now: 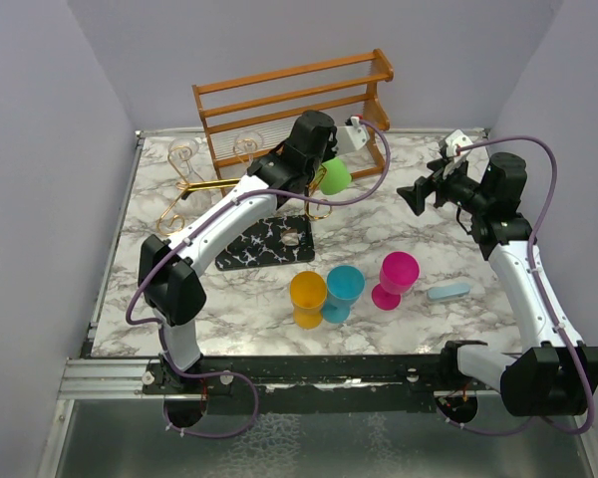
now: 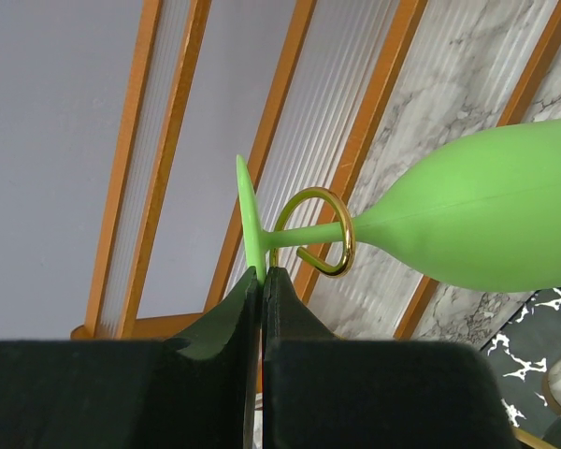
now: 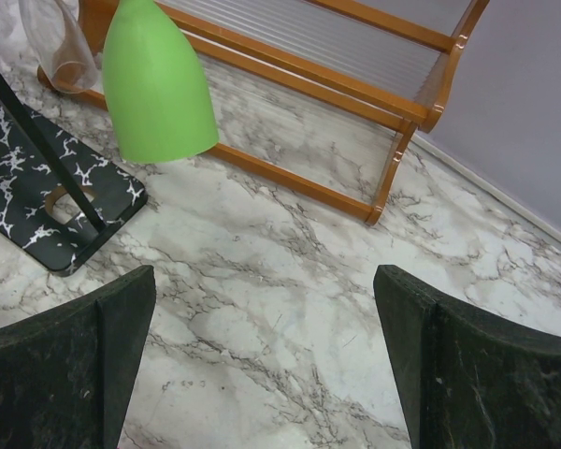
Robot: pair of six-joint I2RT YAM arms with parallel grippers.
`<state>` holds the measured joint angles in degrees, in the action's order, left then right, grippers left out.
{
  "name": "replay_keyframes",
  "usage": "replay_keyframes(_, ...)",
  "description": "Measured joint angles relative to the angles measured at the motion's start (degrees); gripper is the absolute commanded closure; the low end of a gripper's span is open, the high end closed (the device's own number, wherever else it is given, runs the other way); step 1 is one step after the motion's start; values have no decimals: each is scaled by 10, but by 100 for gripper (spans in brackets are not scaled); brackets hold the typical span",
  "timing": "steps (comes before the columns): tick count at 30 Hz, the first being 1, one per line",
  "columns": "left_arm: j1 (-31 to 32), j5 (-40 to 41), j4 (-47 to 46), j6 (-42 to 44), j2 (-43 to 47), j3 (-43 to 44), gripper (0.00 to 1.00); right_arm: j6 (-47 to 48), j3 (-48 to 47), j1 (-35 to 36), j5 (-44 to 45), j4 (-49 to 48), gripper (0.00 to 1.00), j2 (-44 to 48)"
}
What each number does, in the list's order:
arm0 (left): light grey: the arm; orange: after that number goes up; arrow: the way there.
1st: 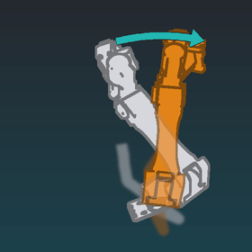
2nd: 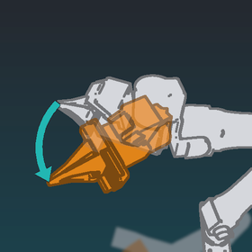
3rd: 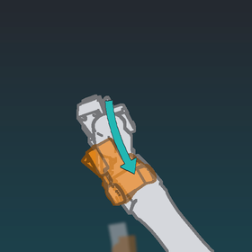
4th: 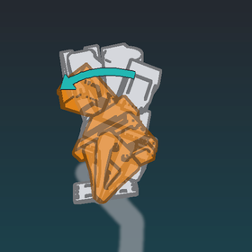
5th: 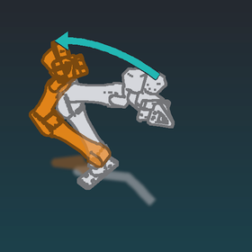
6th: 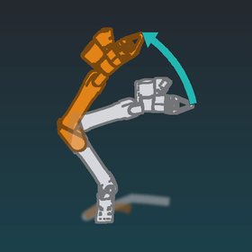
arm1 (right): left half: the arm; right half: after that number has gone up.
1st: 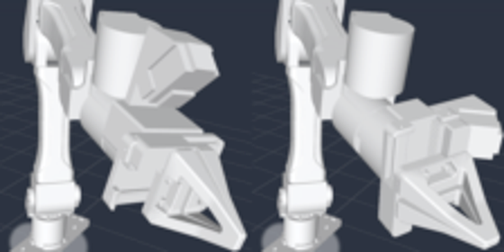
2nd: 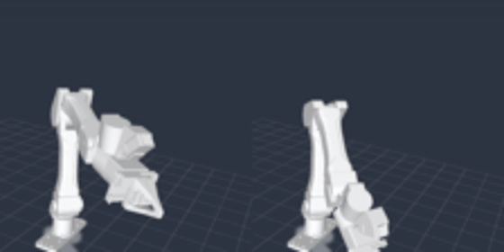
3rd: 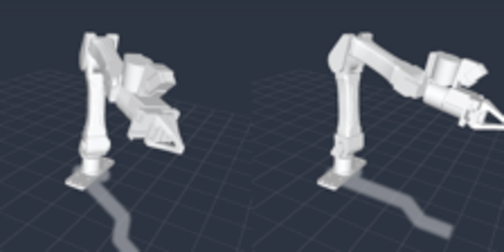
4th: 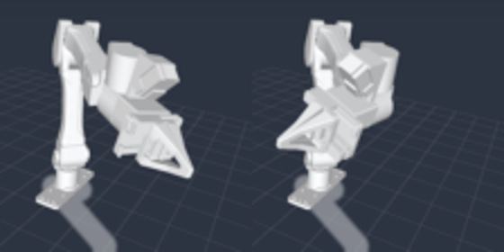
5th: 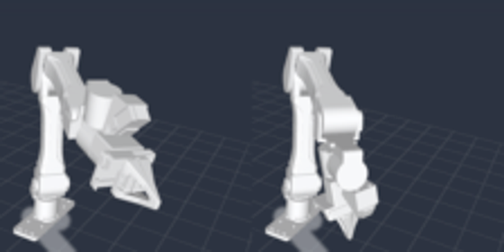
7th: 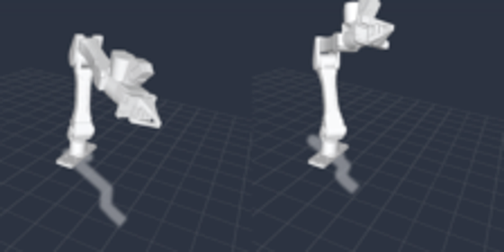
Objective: Place the wine glass upside down on the wine glass rack
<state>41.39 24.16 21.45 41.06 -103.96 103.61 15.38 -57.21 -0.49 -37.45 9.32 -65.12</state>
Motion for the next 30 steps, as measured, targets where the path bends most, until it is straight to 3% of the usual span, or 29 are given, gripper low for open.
replay_keyframes(30,13,-42,-9,20,-1,2,94,10,0,0,0,0,0,0)
